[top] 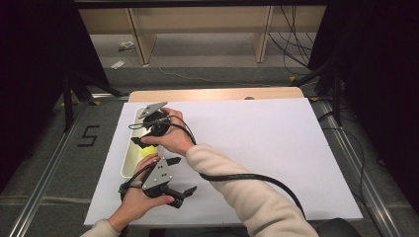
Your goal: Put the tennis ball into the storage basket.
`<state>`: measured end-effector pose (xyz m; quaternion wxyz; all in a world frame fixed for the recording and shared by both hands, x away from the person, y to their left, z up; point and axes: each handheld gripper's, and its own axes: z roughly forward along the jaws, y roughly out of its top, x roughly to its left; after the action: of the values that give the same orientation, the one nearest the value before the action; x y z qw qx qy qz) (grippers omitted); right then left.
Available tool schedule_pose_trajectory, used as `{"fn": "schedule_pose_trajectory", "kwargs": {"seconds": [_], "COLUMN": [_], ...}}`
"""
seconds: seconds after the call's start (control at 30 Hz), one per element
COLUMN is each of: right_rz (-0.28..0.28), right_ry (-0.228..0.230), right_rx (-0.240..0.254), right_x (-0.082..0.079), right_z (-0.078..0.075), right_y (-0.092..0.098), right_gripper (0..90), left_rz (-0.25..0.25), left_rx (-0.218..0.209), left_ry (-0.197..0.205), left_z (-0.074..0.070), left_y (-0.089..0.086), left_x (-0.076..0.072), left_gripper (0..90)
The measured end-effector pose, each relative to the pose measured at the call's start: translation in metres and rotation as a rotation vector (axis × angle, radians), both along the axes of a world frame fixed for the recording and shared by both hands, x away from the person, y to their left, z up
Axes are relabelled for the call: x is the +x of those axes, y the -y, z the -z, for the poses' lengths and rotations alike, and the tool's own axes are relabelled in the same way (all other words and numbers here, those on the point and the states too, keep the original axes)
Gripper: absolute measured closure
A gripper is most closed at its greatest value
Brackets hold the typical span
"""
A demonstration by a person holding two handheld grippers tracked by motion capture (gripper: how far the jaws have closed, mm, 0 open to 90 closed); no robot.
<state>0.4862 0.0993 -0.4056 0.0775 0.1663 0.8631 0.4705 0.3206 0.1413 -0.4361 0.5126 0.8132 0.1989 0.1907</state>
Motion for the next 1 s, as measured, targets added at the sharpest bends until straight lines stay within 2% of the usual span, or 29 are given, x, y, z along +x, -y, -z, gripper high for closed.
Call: {"fn": "schedule_pose_trajectory", "kwargs": {"seconds": [0.6, 1.0], "right_rz": [0.011, 0.033], "right_ry": [0.012, 0.018], "right_rx": [0.031, 0.052], "right_x": [-0.004, -0.009], "right_z": [-0.007, -0.013], "right_y": [0.023, 0.052], "right_gripper": [18.5, 18.8], "left_rz": [-0.002, -0.003], "left_rx": [-0.002, 0.000], "left_ry": [-0.001, -0.001], "left_z": [0.000, 0.000], "left_y": [0.000, 0.000], "left_x": [0.000, 0.000], "left_gripper": [1.8, 1.8]}}
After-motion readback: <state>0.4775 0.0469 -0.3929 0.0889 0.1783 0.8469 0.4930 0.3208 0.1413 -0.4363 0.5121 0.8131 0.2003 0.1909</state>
